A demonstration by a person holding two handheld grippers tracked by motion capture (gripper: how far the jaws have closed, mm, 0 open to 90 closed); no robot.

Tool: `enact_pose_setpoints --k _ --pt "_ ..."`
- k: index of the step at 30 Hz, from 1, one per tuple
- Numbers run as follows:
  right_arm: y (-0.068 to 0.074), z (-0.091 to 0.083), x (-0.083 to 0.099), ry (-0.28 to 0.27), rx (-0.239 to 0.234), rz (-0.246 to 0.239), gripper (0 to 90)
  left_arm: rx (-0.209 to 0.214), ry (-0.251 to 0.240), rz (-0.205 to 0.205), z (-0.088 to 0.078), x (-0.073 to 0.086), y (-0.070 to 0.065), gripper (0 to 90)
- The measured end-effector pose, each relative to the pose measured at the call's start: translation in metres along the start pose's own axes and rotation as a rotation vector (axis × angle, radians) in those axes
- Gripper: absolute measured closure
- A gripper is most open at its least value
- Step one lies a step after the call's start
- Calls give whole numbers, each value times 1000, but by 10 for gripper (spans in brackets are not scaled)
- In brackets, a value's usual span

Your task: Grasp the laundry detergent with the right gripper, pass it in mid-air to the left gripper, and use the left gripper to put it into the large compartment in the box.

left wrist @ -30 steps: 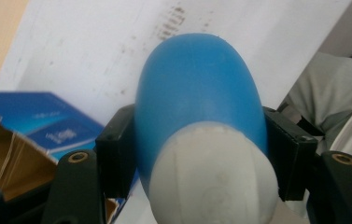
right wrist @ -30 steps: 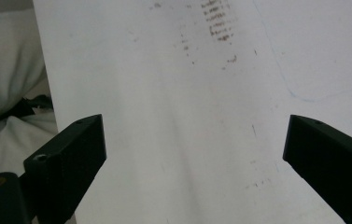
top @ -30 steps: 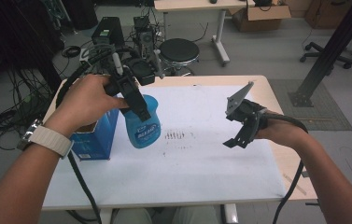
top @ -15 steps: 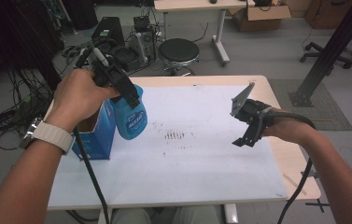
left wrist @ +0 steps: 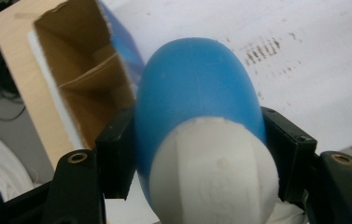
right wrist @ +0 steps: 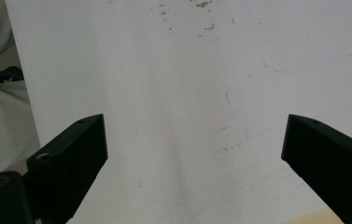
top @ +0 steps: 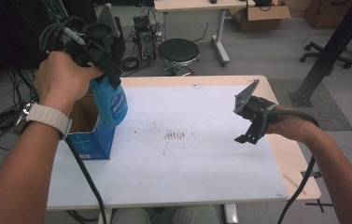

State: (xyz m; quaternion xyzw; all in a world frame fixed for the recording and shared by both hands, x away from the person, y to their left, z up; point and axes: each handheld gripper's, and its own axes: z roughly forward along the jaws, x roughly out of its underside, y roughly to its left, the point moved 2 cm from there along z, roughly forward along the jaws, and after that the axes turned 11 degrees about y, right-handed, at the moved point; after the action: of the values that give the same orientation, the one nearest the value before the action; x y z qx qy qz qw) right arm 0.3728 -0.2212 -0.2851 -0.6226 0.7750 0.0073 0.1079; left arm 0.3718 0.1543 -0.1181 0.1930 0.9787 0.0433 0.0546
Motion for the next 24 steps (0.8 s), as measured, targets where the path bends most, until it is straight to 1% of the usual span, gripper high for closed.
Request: enact_pose_setpoints --k 1,2,3,4,5,6,7,8,9,10,11,12,15,16,18,21,22,23,24 --pt "0 -1 0 2 2 -1 67 -4 4 -35 -4 0 6 375" --pt "-1 -1 0 1 3 -1 68 1 -1 -57 -5 0 9 375" --pt "-1 -1 0 1 3 -1 68 1 -1 -57 -5 0 9 375" --pt "-1 -2 1 -2 6 -2 68 7 -1 -75 -7 0 14 375" --pt "-1 -2 1 -2 6 -2 68 12 1 -84 -9 1 16 375" --pt "-2 -2 1 -2 6 -1 68 24 -6 -119 -11 2 24 375" --pt "-2 -2 1 -2 6 -1 68 24 -6 -119 -11 2 24 375" --pt "-3 -3 2 0 7 2 68 37 -10 -148 -13 3 31 375" --pt "-3 -3 2 0 7 2 68 37 -10 -148 -13 3 31 375" --pt "-4 -3 2 2 7 4 68 43 -13 -170 -14 4 37 375" --pt "-4 -4 3 3 7 3 68 45 -13 -182 -14 5 41 375" --pt "-4 -4 3 3 7 3 68 45 -13 -182 -14 5 41 375" --pt "-6 -5 3 3 8 7 68 44 -24 -224 -14 7 52 375" --pt "-6 -5 3 3 8 7 68 44 -24 -224 -14 7 52 376" --pt "-6 -5 4 4 10 11 68 46 -26 -248 -15 7 59 376" --pt "-8 -5 5 5 11 15 68 46 -26 -259 -16 8 63 375" --pt "-8 -5 6 5 11 18 68 47 -29 -273 -17 8 68 375" --pt "-8 -5 6 5 11 18 68 47 -29 -273 -17 8 68 375" --pt "-8 -5 6 4 12 21 68 48 -39 -291 -18 9 72 375"
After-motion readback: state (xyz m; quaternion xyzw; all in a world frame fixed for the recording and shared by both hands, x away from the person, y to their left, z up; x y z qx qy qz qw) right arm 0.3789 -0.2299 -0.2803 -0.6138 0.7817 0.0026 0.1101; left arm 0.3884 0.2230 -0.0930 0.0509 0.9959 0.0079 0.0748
